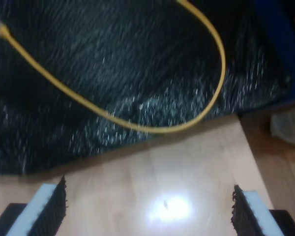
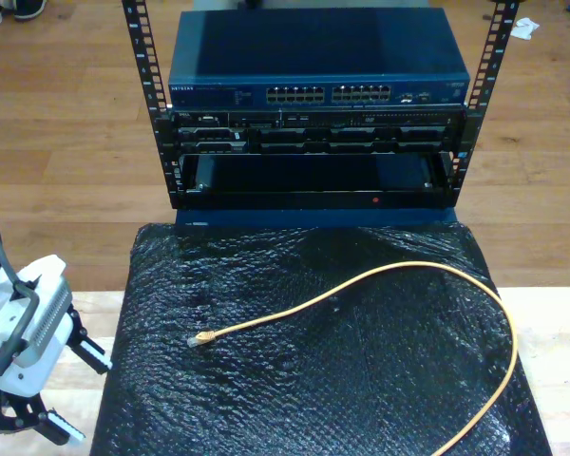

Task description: Grab the cable and plug it in

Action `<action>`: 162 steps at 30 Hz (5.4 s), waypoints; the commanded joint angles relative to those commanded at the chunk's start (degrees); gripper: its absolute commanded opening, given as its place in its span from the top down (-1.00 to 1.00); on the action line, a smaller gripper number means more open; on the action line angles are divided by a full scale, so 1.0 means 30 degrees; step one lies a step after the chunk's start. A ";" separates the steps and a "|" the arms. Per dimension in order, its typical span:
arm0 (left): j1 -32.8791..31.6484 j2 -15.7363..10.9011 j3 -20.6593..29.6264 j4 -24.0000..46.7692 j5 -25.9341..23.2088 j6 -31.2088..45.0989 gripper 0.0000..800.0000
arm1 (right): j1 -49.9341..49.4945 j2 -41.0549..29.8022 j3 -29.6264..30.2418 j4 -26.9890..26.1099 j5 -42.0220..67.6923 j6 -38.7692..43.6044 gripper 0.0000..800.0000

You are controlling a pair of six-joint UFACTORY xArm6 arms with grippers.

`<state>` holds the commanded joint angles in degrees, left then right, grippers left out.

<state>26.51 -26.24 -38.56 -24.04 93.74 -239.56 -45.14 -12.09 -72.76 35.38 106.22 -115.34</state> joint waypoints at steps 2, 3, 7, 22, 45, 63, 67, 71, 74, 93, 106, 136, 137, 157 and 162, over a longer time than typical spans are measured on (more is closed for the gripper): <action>0.0000 0.0234 0.0088 -0.0029 -0.0234 0.0000 -1.00 | 0.0733 -0.0029 0.0117 0.0000 -0.0029 0.0059 -1.00; 0.0000 0.0322 0.0176 -0.0029 -0.0322 0.0000 -1.00 | 0.1114 -0.0059 0.0176 0.0000 -0.0029 0.0088 -1.00; 0.0000 0.0498 0.0322 -0.0029 -0.0762 0.0000 -1.00 | 0.2960 -0.0147 0.0205 -0.0059 -0.0821 0.0967 -1.00; 0.0000 0.0908 0.0352 -0.0527 -0.1495 -0.0088 -1.00 | 1.0344 -0.0674 0.0703 -0.0293 -0.3927 0.4073 -1.00; 0.0322 0.0938 0.0117 -0.0440 -0.1582 0.0000 -1.00 | 1.8637 0.0967 0.0938 -0.1817 -0.9026 0.6886 -0.99; 0.1582 0.0967 0.0088 -0.0440 -0.1582 -0.0029 -1.00 | 2.3736 0.3487 0.1172 -0.5187 -1.2952 1.1106 -0.99; 0.1934 0.0996 0.0088 -0.0440 -0.1582 -0.0059 -1.00 | 2.4850 0.4103 0.1201 -0.6711 -1.4007 1.2601 -0.99; 0.2022 0.0996 0.0059 -0.0440 -0.1582 -0.0088 -1.00 | 2.6286 0.4982 0.1260 -0.7766 -1.4769 1.4183 -0.99; 0.2813 0.1055 0.0059 -0.0440 -0.1582 -0.0147 -1.00 | 2.7311 0.5538 0.1348 -0.8469 -1.5326 1.4828 -0.98; 0.3018 0.1582 0.0088 -0.0440 -0.1582 -0.0117 -1.00 | 2.9187 1.0081 0.0527 -1.0608 -1.9399 1.7084 -0.92; 0.3018 0.1612 0.0088 -0.0440 -0.1582 -0.0088 -1.00 | 2.9890 1.1722 -0.0498 -1.3802 -1.9458 2.0044 -0.83; 0.3018 0.1641 0.0088 -0.0440 -0.1582 -0.0059 -1.00 | 3.0007 1.1780 -0.0410 -1.3832 -1.9429 1.9927 -0.19; 0.3018 0.1670 0.0088 -0.0440 -0.1582 -0.0059 -1.00 | 3.0007 1.1780 -0.0381 -1.3832 -1.9429 1.9927 -0.18; 0.3018 0.1758 0.0088 -0.0440 -0.1582 -0.0059 -1.00 | 3.0242 1.1751 -0.0410 -1.3919 -1.9429 1.9868 0.08; 0.3018 0.1758 0.0088 -0.0440 -0.1582 -0.0059 -1.00 | 3.0212 1.1751 -0.0381 -1.4183 -1.9429 1.9722 0.08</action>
<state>35.56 -20.97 -38.30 -25.36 88.99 -239.74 45.49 23.16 -73.90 -7.16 47.93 -56.18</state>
